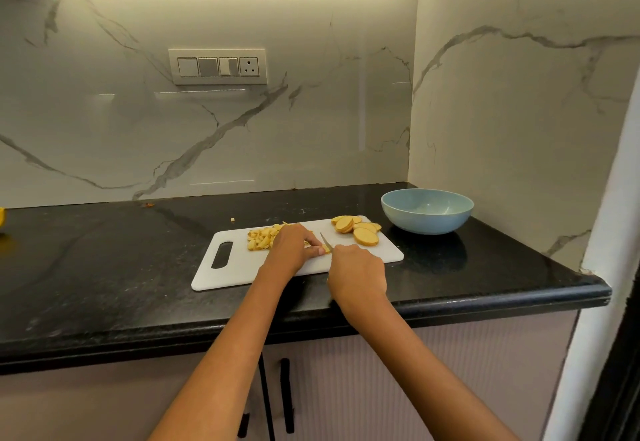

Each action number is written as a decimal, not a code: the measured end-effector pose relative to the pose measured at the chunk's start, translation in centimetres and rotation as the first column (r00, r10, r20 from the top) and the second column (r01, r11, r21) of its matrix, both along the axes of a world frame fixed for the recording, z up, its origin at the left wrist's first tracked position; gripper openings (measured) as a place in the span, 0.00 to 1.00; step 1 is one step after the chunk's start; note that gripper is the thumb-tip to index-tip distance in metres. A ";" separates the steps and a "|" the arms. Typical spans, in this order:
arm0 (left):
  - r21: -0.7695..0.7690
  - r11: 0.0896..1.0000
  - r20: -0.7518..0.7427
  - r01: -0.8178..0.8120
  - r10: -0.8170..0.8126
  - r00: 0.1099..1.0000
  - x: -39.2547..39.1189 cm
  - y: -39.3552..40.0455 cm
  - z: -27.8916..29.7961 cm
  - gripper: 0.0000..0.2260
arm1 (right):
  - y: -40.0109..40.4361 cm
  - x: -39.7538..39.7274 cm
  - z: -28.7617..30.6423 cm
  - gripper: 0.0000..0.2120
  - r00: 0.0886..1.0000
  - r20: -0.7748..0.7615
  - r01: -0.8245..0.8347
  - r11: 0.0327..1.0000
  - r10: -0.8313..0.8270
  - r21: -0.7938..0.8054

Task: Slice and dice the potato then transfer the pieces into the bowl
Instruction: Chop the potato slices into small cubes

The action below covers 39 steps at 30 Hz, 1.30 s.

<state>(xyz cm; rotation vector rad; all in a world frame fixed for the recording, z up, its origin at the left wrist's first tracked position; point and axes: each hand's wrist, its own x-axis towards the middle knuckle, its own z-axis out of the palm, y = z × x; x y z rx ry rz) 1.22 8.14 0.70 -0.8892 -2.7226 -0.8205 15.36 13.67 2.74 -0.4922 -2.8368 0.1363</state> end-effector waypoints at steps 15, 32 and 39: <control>0.141 0.990 -0.044 0.024 -0.018 0.999 0.9 -0.8 -0.9 0.10 | -0.4 0.6 -0.9 0.14 0.999 -0.001 0.035 0.999 -0.035 0.008; 0.050 0.998 -0.058 -0.034 0.037 0.998 0.6 -0.8 -0.3 0.09 | -1.2 0.4 -0.7 0.13 1.000 -0.005 0.012 1.000 -0.012 0.014; -0.060 0.995 -0.110 -0.086 0.079 0.991 1.1 -0.8 0.3 0.10 | -2.0 -0.2 -0.9 0.15 1.000 -0.010 -0.002 0.998 0.002 0.064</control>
